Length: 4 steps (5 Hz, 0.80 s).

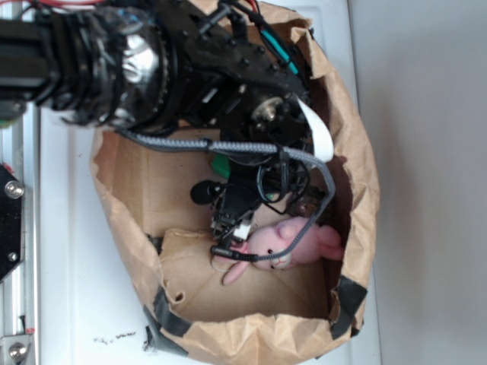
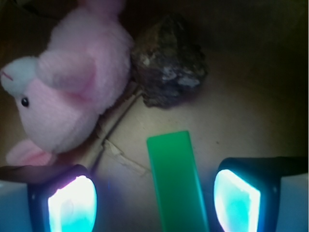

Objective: Grab the green block.

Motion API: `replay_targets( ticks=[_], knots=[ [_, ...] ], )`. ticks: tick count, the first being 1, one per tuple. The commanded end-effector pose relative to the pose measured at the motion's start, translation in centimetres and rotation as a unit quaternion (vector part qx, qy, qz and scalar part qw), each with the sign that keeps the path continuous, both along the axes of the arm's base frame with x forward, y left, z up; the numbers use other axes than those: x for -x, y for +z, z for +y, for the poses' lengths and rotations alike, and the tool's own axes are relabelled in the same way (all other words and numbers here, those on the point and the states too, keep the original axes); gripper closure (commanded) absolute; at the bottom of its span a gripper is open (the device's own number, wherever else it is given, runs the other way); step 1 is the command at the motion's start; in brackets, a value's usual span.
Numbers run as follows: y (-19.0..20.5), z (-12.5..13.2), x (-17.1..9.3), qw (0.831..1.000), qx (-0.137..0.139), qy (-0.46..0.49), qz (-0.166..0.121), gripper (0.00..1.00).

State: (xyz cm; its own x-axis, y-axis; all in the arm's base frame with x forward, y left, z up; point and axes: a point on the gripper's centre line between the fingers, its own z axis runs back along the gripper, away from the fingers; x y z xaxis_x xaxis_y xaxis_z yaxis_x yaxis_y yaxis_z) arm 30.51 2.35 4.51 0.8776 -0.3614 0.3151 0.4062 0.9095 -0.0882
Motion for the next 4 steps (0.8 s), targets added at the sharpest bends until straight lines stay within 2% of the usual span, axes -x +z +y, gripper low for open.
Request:
replay_targets(
  ticks=[1,4],
  knots=[
    [1.5,0.1,-0.8,0.999,0.016,0.031,-0.026,1.0],
    [3.7,1.8,-2.1,0.996,0.038,0.075,-0.035,1.0]
  ],
)
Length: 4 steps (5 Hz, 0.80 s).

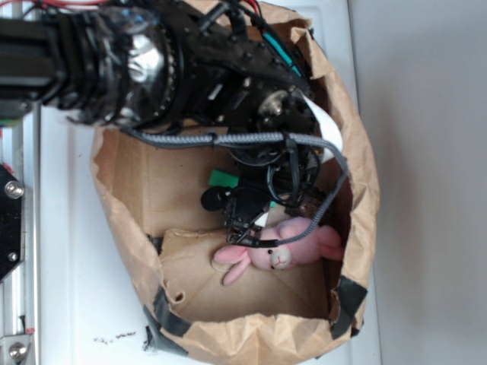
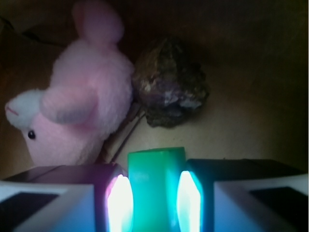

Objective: Grab the green block.

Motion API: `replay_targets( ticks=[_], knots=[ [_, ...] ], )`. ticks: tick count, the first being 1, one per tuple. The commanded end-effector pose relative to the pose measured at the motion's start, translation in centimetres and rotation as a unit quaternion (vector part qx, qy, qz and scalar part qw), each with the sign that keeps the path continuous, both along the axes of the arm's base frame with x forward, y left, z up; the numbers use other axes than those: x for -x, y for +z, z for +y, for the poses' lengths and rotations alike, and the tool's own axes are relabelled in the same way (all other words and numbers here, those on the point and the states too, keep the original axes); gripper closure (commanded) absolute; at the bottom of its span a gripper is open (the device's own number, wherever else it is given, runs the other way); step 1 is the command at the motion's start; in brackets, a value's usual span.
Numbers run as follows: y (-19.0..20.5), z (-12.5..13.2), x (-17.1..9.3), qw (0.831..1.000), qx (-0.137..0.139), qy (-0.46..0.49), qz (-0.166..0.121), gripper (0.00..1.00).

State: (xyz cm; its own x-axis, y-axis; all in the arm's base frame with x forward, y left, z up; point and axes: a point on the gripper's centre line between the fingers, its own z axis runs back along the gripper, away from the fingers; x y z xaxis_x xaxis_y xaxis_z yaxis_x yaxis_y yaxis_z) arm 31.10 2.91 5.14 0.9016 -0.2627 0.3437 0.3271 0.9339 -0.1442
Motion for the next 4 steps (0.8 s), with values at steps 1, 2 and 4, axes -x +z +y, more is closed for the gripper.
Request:
replay_targets(
  ticks=[1,2,4],
  knots=[
    [5.2,2.6,-2.2,0.998,0.027,0.056,-0.031,1.0],
    [7.0,4.2,-2.7,0.995,0.034,0.092,-0.022,1.0],
    [11.2,4.7,-0.7,0.989,0.05,0.135,-0.029,1.0]
  ],
)
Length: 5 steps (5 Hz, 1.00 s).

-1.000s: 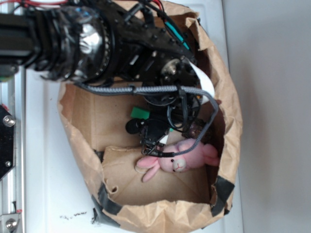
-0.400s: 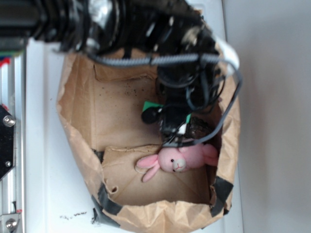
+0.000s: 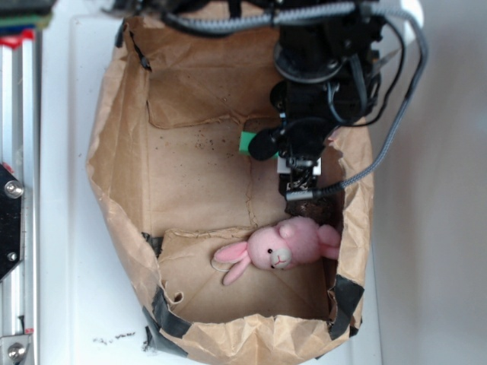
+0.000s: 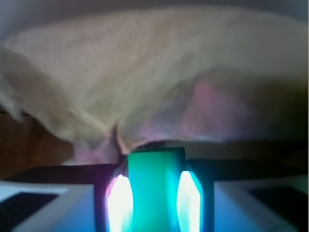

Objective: Grab the green block.

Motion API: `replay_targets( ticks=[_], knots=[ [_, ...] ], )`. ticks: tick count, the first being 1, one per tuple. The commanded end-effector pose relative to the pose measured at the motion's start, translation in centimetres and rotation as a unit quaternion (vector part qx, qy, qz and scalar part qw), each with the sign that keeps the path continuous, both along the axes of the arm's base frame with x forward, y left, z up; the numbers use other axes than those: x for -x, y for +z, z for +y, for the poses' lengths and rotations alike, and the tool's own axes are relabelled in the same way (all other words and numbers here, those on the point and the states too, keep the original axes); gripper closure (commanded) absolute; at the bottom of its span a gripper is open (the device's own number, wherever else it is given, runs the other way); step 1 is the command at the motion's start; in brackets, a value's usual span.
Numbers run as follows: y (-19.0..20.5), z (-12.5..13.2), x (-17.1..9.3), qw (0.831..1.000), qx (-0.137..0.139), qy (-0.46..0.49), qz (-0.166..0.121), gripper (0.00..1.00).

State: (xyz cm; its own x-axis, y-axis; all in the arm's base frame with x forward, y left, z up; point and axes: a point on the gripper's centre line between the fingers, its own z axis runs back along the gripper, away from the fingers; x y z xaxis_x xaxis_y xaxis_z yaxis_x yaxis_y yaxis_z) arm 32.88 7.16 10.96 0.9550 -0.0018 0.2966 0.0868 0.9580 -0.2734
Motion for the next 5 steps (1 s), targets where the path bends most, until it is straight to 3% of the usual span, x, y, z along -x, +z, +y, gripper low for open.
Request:
replay_targets(
  ticks=[1,3,5],
  knots=[
    [6.7,-0.9,2.6,0.996,-0.057,0.047,-0.054,1.0],
    [7.8,-1.4,3.6,0.972,-0.16,0.174,0.005,1.0],
    [7.5,-2.1,3.6,0.982,-0.138,0.131,-0.01,1.0]
  ],
)
